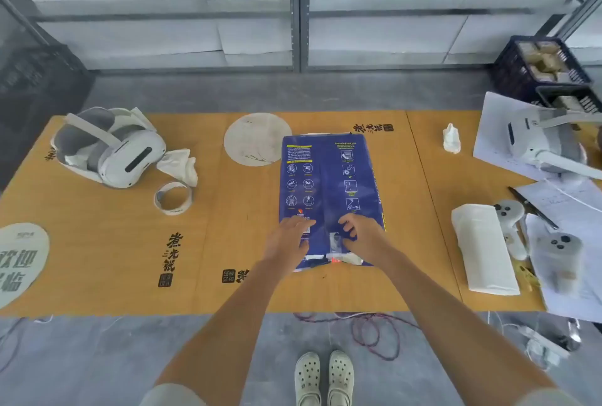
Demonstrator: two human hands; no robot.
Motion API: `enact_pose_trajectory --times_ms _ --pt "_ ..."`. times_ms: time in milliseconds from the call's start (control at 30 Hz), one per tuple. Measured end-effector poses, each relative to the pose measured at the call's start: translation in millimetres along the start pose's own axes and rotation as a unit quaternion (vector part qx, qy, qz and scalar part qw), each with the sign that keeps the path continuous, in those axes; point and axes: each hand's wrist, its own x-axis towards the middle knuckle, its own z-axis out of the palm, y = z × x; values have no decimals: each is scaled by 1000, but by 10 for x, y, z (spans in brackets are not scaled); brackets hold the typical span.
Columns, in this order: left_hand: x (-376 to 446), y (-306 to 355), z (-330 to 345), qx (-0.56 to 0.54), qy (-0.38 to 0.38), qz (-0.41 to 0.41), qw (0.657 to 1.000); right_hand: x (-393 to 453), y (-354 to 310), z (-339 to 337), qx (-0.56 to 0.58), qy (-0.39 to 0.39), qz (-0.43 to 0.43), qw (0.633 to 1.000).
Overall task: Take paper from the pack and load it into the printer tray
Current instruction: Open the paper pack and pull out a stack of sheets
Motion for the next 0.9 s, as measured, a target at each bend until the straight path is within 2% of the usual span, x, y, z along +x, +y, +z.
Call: enact_pose_trajectory --times_ms 67,167,433,900 --pt "74 -13 55 80 -16 15 997 85 7 9 -54 5 -1 999" --pt "119 -81 174 130 -26 23 991 150 22 57 -85 0 -4 996" --pt "110 -227 211 109 -11 49 993 181 96 141 -54 12 -19 998" --pt "-12 -268 276 84 12 48 995 173 109 172 -105 57 -50 992"
